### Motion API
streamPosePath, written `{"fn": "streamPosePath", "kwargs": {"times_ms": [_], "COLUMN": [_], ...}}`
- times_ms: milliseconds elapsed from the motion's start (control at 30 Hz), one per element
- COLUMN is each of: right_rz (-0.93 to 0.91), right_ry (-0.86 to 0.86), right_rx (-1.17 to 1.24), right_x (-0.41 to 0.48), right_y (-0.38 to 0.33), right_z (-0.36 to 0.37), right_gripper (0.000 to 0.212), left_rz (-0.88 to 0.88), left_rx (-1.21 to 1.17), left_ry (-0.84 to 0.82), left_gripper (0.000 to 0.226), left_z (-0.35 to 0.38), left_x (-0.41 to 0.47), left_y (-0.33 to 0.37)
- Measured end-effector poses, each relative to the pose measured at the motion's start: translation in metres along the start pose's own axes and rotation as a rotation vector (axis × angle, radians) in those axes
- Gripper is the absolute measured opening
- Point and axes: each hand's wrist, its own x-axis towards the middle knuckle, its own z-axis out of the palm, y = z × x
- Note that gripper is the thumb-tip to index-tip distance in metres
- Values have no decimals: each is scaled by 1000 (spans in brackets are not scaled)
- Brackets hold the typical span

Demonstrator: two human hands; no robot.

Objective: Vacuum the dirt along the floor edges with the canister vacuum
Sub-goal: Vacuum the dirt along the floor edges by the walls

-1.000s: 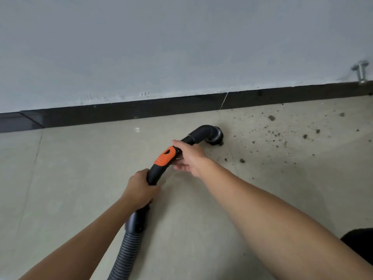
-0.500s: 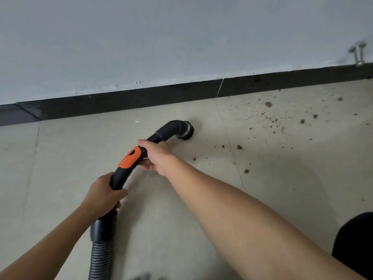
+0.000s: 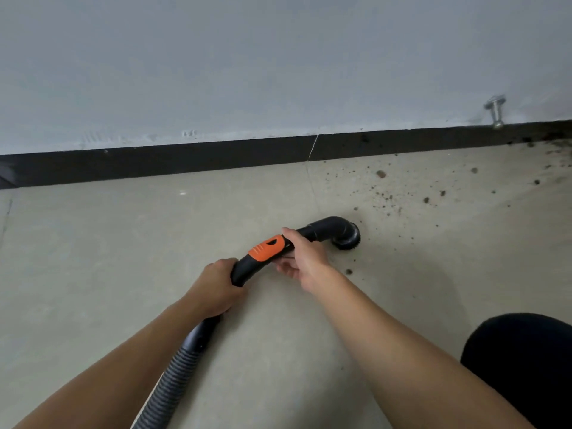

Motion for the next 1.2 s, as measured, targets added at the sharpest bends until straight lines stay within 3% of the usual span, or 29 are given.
{"fn": "streamPosePath", "kwargs": {"times_ms": [467, 733, 933, 1067, 1200], "right_rz": [49, 39, 59, 43, 33], "right_ry": [76, -165, -304, -254, -85], "right_rx": [200, 70, -57, -41, 25], "right_x": [-24, -29, -45, -49, -37], "right_y": [44, 24, 52, 76, 68], "right_z": [-4, 78, 126, 119, 66], "right_gripper": [36, 43, 18, 21, 40], "left_rz": [80, -102, -243, -243, -134], "left_rx": [165, 67, -51, -38, 6], "left_ry": [-46, 190, 218, 175, 78], "left_gripper": [15, 16, 18, 18, 15], "left_z": [-7, -51, -59, -51, -26], "left_x": [-22, -50, -89, -95, -72], "left_y": [-12, -50, -93, -99, -68]}}
